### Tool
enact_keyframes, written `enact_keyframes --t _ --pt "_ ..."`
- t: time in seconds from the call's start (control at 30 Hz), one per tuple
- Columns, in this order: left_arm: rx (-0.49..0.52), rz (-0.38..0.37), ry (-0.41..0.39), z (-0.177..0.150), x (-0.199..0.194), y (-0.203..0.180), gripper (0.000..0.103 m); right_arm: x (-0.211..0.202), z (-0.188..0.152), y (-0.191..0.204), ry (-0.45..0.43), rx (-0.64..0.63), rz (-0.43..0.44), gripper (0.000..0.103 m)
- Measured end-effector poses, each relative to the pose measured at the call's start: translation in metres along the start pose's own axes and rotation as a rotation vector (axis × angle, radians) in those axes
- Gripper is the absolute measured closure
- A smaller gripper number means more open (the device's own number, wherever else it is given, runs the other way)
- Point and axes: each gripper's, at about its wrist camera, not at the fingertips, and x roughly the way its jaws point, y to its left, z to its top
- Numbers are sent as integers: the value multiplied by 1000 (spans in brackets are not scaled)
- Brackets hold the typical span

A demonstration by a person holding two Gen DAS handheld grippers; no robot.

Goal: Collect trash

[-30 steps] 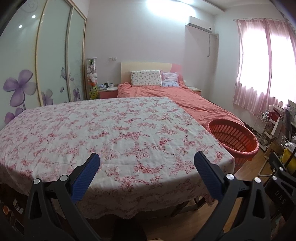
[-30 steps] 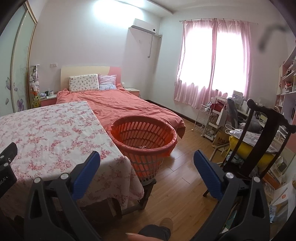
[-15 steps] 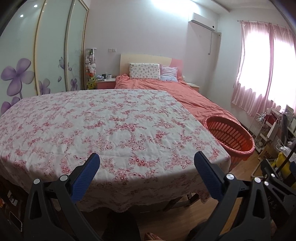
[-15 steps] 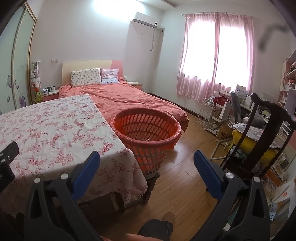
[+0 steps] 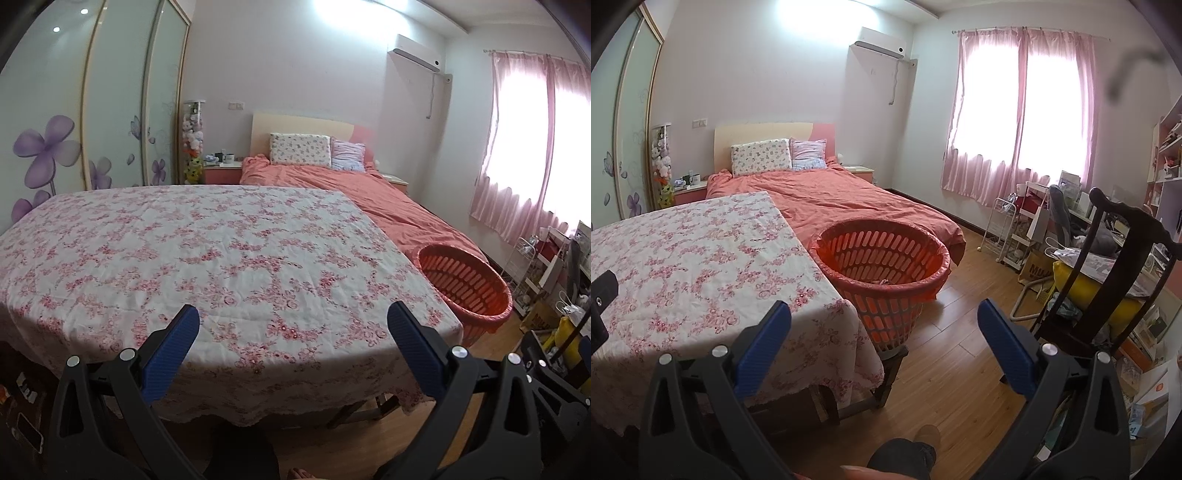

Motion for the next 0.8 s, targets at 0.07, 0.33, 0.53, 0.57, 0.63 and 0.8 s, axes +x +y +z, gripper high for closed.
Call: enact_keyframes --t 0.07,0.33,0.53,0.57,0.63,0.8 --pt "-3 6 -1 0 0 1 3 -1 1 1 -3 -1 -1 4" --pt "-4 10 1 0 0 2 3 -4 1 1 -7 1 1 4" --pt "-5 8 4 0 0 3 3 -3 2 1 -8 1 0 4" --pt "-6 7 3 0 0 3 3 -3 1 1 -7 1 1 4" --pt "-5 6 4 -1 0 3 3 -3 1 1 -6 1 1 4" --pt "-5 6 5 -1 0 4 3 -4 3 1 1 0 4 4"
